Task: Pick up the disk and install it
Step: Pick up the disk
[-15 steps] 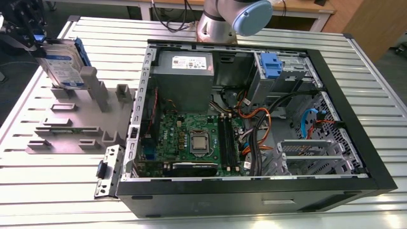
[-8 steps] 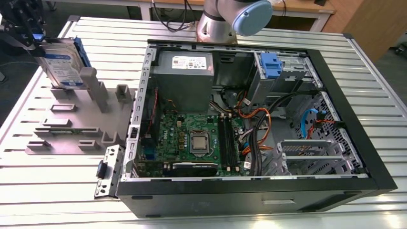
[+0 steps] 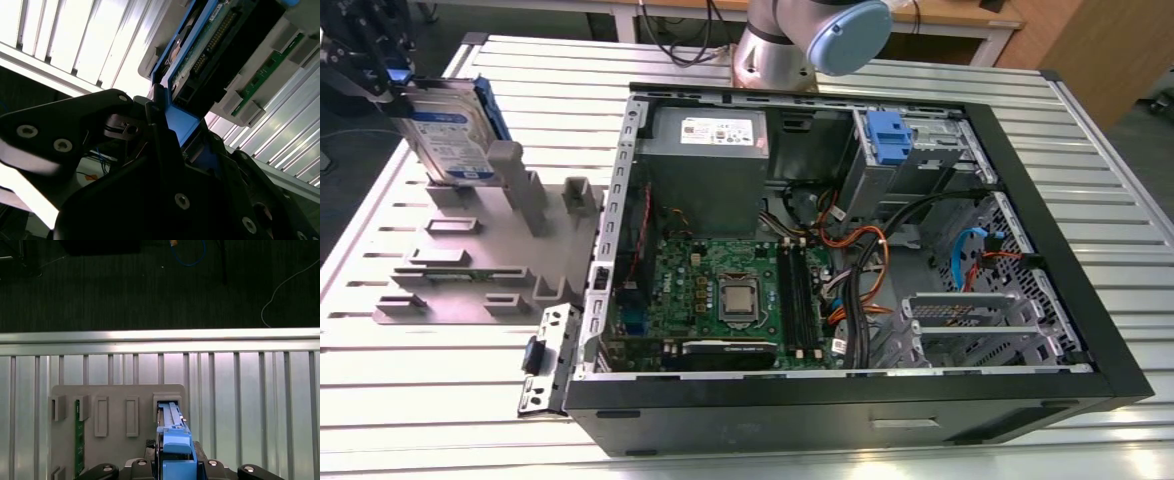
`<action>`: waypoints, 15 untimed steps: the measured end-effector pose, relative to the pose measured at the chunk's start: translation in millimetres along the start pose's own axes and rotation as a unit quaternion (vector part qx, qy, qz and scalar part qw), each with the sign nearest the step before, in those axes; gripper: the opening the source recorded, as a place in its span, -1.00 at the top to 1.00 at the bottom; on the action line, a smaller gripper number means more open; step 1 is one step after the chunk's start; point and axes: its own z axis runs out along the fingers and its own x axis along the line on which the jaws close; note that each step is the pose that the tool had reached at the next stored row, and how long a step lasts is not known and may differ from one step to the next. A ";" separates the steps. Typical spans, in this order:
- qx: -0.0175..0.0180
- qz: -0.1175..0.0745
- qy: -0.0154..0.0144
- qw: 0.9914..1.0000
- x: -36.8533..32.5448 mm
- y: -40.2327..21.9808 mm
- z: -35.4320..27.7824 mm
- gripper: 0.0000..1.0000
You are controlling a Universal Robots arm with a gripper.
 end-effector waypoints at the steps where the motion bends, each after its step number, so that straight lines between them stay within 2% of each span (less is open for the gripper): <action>1: 0.000 0.000 0.000 1.000 0.0 0.0 -0.1 0.26; 15: 0.000 0.000 0.000 1.000 0.0 0.1 -3.4 0.26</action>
